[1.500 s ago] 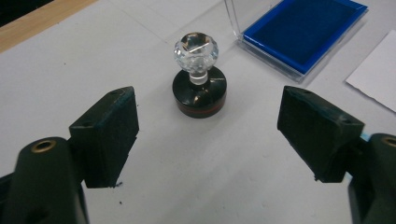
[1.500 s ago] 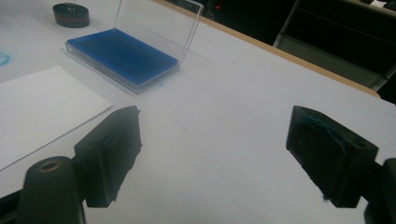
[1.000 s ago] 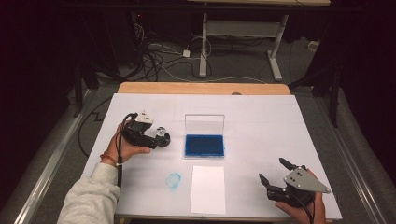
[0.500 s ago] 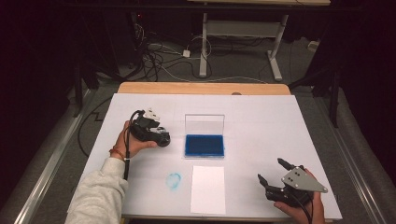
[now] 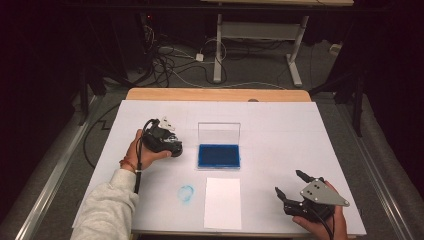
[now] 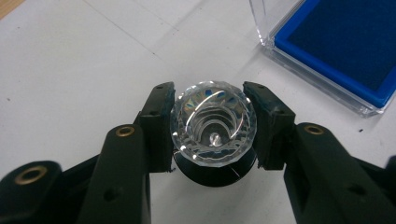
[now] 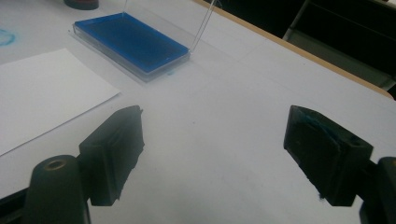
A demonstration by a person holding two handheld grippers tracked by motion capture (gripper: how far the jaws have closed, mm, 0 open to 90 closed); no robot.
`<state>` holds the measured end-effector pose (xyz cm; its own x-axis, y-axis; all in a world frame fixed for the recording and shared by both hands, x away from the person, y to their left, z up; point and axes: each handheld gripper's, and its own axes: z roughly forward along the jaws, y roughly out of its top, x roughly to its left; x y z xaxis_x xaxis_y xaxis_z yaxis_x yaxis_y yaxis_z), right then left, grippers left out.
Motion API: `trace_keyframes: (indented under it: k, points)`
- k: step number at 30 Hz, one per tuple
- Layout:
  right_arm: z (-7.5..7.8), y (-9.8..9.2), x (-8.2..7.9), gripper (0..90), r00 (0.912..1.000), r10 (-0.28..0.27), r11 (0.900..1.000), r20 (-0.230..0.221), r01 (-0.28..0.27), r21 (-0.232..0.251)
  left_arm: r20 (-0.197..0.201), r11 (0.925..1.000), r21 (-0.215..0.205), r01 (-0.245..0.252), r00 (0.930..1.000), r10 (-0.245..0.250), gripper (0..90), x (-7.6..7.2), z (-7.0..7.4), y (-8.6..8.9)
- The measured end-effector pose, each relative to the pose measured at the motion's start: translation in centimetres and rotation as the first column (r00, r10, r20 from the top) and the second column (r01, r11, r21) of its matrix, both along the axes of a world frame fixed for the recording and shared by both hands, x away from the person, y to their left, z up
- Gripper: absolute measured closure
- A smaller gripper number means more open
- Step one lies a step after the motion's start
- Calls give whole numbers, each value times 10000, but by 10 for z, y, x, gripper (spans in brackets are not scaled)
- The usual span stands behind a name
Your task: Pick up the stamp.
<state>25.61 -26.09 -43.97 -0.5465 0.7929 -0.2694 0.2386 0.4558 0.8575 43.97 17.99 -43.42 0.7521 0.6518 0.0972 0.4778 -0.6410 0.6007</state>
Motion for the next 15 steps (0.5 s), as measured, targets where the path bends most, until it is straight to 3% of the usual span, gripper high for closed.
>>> trace_keyframes:
  k: [15]
  points:
    - [1, -2, 2, 201, 10000, 32, 9999, 42, -33, 138, 545, 9989, -427, -187, 9983, 211, 548, -10, 9, 5]
